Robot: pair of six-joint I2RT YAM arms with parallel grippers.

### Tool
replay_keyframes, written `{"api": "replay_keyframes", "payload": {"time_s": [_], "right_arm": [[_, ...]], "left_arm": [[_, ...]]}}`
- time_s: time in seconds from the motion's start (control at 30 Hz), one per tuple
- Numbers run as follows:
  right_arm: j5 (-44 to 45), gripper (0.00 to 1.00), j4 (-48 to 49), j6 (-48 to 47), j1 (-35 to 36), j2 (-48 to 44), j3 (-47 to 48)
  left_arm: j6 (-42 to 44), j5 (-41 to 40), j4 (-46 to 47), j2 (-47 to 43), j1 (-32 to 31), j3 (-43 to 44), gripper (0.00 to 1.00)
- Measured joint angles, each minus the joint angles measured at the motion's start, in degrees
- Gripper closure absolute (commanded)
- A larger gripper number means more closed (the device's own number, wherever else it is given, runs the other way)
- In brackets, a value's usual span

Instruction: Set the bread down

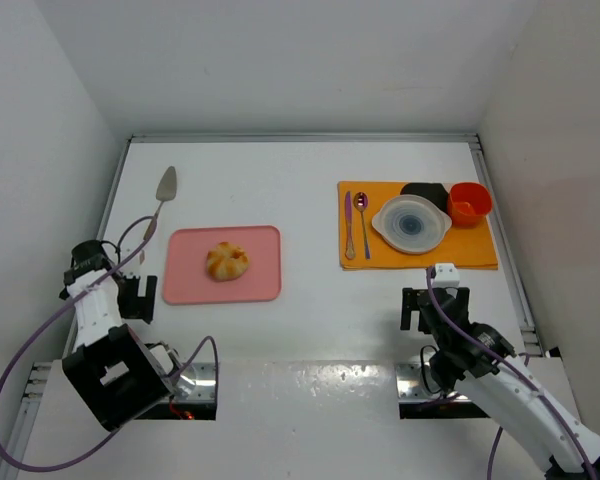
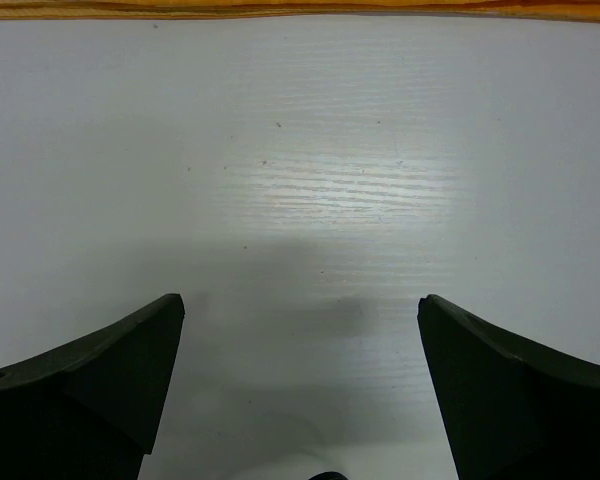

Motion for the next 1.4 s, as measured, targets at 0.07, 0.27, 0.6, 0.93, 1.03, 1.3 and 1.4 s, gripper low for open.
{"api": "replay_keyframes", "payload": {"time_s": [0.07, 0.27, 0.6, 0.93, 1.03, 1.3, 1.4], "right_arm": [[0.0, 0.0, 0.0, 0.0, 0.0, 0.0, 0.0], [-0.7, 0.0, 0.3, -0.6, 0.0, 1.2, 0.1], [-6.8, 0.24, 10.1, -5.7, 3.4, 40.4, 28.4], [-16.7, 0.3, 33.7, 0.5, 12.6, 85.1, 59.4], [-16.6, 0.31, 34.7, 1.4, 13.4, 95.6, 66.8], [-14.8, 0.37, 31.7, 6.2, 13.8, 109.6, 74.5], [-14.3, 0.39, 30.9, 7.3, 13.9, 109.6, 75.8]], "left_arm": [[0.0, 0.4, -0.4, 0.0, 0.1, 0.8, 0.0], [0.4, 2.3, -4.2, 0.8, 1.2, 13.1, 0.0], [0.5, 2.8, -3.8, 14.9, -2.2, 54.8, 0.2], [-4.3, 9.3, -5.9, 40.7, -5.8, 51.9, 0.29], [-5.0, 10.4, -4.6, 45.2, -7.7, 52.1, 0.29], [-4.1, 13.3, -0.9, 50.6, -13.9, 58.4, 0.31], [-3.9, 13.2, 0.4, 52.2, -15.5, 58.4, 0.31]]}}
